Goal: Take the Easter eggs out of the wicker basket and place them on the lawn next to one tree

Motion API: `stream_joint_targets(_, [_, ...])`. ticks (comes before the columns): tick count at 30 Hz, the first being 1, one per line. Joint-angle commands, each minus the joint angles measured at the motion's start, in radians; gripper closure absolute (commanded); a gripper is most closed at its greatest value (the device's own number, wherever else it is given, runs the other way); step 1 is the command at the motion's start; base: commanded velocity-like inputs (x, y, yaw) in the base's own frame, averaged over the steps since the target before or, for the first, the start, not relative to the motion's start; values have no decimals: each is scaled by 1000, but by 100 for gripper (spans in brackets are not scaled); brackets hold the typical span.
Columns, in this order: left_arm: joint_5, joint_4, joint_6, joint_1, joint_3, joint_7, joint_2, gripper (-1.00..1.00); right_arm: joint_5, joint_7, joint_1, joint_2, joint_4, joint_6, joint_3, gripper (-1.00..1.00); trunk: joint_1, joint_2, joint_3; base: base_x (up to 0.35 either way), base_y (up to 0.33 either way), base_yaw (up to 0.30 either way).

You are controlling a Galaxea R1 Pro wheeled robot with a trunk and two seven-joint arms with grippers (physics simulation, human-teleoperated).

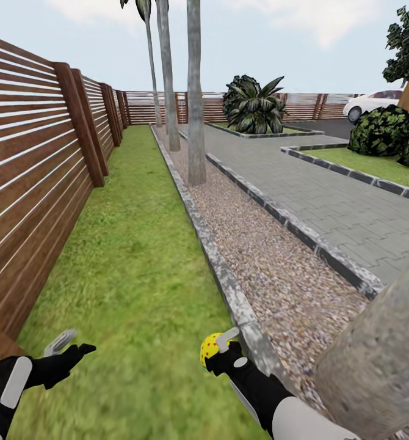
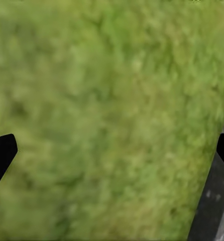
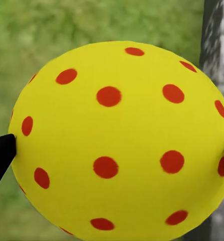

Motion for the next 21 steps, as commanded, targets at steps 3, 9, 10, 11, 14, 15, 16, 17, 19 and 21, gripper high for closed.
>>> stream_joint_targets(3, [-8,-1,6,-1,4,-9,3,-100,-3,-5,-1,0,-2,4,5,100,11,-22,-10,0,0,0])
stream_joint_targets(9, [-8,-2,6,-2,5,-9,3,-100,-3,-116,-2,0,6,2,5,100,34,-64,-29,0,0,0])
stream_joint_targets(10, [-8,-2,6,-1,5,-9,3,-100,-3,-121,-2,0,8,2,5,100,38,-71,-32,0,0,0])
stream_joint_targets(11, [-8,-2,6,-1,5,-9,3,-100,-3,-123,-2,0,9,2,5,100,42,-78,-35,0,0,0])
stream_joint_targets(14, [-8,-2,6,-1,5,-9,4,-100,-4,-127,-2,0,12,-38,5,100,54,-99,-45,0,0,0])
stream_joint_targets(15, [-8,-2,6,-1,5,-9,4,-100,-4,-128,-2,0,12,-45,5,100,57,-106,-48,0,0,0])
stream_joint_targets(16, [-8,-2,6,-1,5,-9,3,-100,-3,-129,-2,0,12,-48,5,100,61,-113,-51,0,0,0])
stream_joint_targets(17, [-8,-2,6,-1,5,-9,3,-100,-3,-129,-2,0,12,-50,5,100,65,-120,-54,0,0,0])
stream_joint_targets(19, [-8,-2,6,-1,5,-9,2,-100,-3,-129,-2,0,11,-51,5,100,73,-134,-60,0,0,0])
stream_joint_targets(21, [-8,-1,6,-1,5,-9,2,-100,-3,-129,-2,0,12,-51,5,100,80,-148,-67,0,0,0])
